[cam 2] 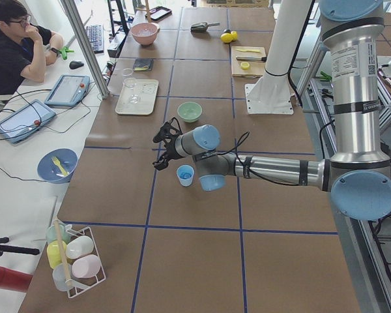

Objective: Pour ice into bowl

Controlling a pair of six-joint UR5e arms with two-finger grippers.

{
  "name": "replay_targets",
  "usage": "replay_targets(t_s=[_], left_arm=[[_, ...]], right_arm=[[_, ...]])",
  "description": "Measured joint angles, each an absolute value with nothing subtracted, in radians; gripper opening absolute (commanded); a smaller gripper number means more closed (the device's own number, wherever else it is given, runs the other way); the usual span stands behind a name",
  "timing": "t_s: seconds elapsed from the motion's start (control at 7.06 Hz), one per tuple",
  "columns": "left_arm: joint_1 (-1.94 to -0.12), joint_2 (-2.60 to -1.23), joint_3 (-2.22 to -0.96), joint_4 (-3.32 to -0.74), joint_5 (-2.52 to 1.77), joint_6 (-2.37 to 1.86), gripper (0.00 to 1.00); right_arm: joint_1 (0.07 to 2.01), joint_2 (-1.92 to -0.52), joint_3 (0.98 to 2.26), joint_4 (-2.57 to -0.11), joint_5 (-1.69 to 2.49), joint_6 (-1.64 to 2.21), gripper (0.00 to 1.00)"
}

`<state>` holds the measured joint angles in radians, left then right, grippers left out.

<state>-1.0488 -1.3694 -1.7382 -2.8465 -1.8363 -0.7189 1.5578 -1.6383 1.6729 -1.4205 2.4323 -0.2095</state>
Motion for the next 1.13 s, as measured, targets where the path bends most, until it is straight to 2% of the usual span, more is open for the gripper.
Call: replay_targets(t_s=[0.43, 0.85, 1.13], left_arm=[[-0.724, -1.2, -1.773, -2.997, -1.378, -0.923, 1.0], [-0.421, -1.163, -1.744, -3.003, -1.001, -1.111, 1.0], [-0.326, -1.162, -1.69, -3.001, -0.855, -1.169, 1.0]], right_arm=[[1.56, -1.647, 1.673, -1.419, 2.431, -0.209, 1.0], [1.56, -1.647, 1.67, -1.419, 2.428, -0.204, 1.0], [1.56, -1.646, 1.666, -1.419, 2.428, -0.202, 1.0]])
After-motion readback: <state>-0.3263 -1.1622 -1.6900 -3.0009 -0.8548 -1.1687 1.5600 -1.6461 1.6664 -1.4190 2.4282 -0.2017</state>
